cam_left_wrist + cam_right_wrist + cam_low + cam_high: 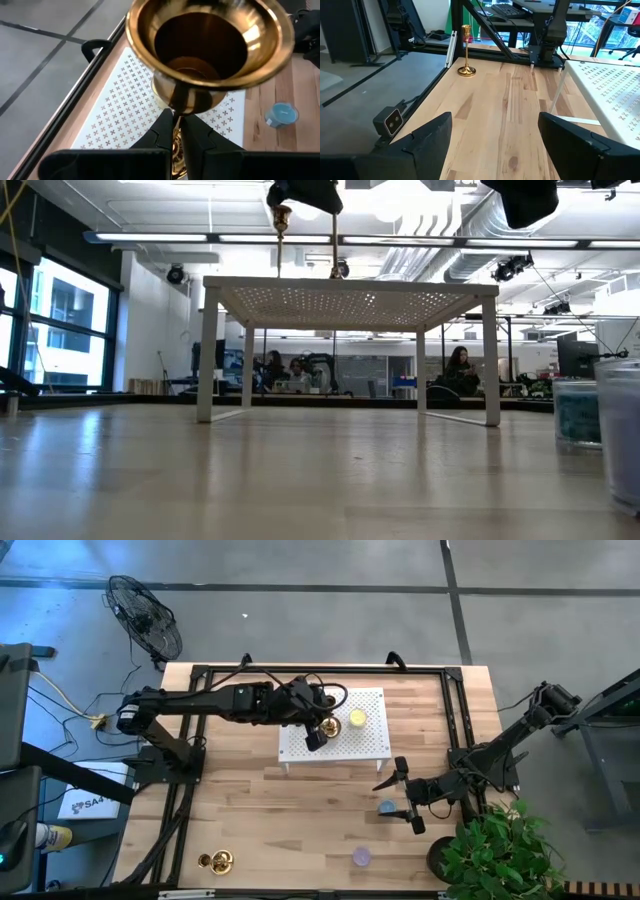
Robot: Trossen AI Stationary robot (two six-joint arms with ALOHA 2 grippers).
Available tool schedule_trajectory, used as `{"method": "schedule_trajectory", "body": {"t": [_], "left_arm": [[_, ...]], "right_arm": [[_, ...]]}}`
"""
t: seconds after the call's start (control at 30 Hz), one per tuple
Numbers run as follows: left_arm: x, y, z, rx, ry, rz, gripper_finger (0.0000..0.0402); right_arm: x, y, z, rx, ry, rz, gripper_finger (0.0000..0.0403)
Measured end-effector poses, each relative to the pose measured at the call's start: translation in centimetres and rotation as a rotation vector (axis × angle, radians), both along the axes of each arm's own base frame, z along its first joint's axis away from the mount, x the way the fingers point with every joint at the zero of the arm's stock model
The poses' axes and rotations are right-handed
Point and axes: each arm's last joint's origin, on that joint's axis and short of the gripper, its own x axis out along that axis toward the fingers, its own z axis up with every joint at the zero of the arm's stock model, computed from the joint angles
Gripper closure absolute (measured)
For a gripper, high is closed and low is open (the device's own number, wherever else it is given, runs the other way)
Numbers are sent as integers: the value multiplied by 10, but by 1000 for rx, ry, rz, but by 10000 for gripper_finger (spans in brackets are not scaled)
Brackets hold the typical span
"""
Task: Pick & Place candle stick holders
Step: Put the right yellow candle holder on the shelf
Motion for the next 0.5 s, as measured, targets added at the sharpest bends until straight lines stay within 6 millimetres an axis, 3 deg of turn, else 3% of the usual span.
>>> {"method": "schedule_trajectory", "body": {"t": [0.5], "left_arm": [[0, -2, -2, -44, 6, -7, 393]], "right_arm": [[0, 0, 0, -1, 2, 1, 111]]}}
